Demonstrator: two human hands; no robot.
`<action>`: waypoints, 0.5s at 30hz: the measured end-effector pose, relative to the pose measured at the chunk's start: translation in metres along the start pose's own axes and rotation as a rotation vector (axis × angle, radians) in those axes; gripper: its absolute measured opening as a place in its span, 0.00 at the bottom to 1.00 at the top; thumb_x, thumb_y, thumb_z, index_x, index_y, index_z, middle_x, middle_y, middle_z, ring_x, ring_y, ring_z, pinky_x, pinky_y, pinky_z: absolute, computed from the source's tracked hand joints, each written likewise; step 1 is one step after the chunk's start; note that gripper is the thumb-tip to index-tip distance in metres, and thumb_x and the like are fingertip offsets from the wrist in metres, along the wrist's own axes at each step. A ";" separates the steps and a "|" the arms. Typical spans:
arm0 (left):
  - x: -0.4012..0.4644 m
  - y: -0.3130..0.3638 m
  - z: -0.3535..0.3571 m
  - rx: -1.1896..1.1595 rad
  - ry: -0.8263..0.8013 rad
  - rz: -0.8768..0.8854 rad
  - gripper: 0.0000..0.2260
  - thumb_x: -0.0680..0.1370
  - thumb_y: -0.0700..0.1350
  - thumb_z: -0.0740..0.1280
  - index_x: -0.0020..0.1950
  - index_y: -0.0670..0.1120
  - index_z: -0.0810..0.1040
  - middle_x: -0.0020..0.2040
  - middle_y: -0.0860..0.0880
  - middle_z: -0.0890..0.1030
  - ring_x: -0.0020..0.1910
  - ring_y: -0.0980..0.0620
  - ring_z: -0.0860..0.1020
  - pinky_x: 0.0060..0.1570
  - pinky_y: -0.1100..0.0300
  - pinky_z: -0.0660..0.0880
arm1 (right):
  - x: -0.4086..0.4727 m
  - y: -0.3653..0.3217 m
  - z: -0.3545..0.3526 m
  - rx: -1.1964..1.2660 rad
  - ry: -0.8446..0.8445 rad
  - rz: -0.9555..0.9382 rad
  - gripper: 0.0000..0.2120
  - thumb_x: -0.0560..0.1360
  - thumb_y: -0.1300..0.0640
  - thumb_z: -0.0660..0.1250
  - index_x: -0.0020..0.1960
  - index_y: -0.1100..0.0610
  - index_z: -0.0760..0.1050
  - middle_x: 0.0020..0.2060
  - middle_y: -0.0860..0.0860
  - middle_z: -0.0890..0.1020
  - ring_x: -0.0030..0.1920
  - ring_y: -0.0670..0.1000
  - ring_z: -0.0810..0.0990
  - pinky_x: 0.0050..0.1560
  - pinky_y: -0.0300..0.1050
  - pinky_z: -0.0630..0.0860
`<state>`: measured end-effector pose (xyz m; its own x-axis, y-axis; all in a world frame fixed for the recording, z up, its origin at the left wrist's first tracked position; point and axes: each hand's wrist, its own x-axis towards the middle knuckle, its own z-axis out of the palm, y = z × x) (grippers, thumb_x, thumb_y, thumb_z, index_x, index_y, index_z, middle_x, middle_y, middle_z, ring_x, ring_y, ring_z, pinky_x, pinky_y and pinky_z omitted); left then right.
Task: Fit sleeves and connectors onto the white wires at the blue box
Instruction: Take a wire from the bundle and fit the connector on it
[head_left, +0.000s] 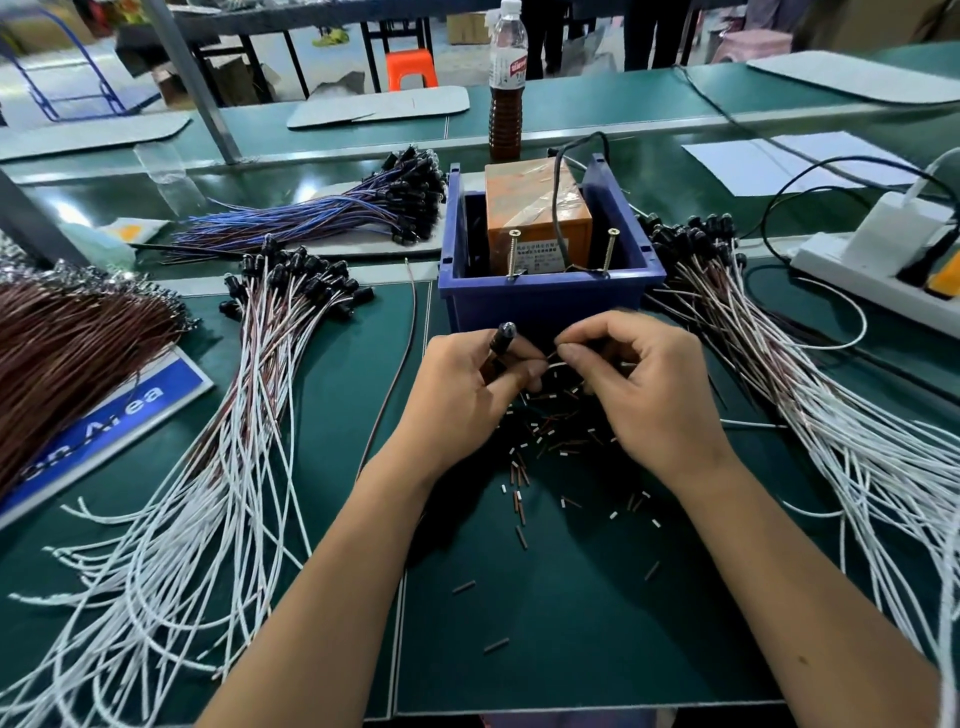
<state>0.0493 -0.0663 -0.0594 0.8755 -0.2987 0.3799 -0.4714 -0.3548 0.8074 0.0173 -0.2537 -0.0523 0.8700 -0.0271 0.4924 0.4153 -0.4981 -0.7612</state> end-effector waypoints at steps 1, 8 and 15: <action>0.000 0.000 0.000 -0.004 0.000 0.000 0.03 0.78 0.37 0.73 0.45 0.41 0.85 0.37 0.48 0.84 0.39 0.49 0.82 0.43 0.55 0.79 | 0.000 0.000 0.000 0.006 0.001 0.012 0.03 0.78 0.62 0.75 0.50 0.56 0.86 0.43 0.46 0.86 0.39 0.45 0.82 0.44 0.36 0.77; 0.001 0.000 0.000 -0.041 0.004 0.004 0.01 0.78 0.38 0.74 0.46 0.42 0.85 0.36 0.48 0.84 0.35 0.53 0.81 0.40 0.61 0.76 | -0.001 -0.002 0.003 0.041 0.038 0.031 0.01 0.79 0.61 0.74 0.50 0.57 0.85 0.43 0.46 0.85 0.39 0.47 0.83 0.42 0.41 0.80; 0.002 -0.003 -0.001 -0.074 0.004 0.006 0.02 0.77 0.38 0.74 0.44 0.42 0.84 0.36 0.48 0.84 0.36 0.48 0.81 0.40 0.56 0.77 | -0.002 -0.001 0.005 0.111 0.063 0.038 0.02 0.81 0.61 0.72 0.50 0.56 0.82 0.38 0.46 0.83 0.32 0.48 0.80 0.36 0.37 0.76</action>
<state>0.0521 -0.0650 -0.0604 0.8732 -0.2970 0.3863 -0.4675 -0.2869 0.8362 0.0163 -0.2485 -0.0545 0.8687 -0.1007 0.4851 0.4119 -0.3970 -0.8202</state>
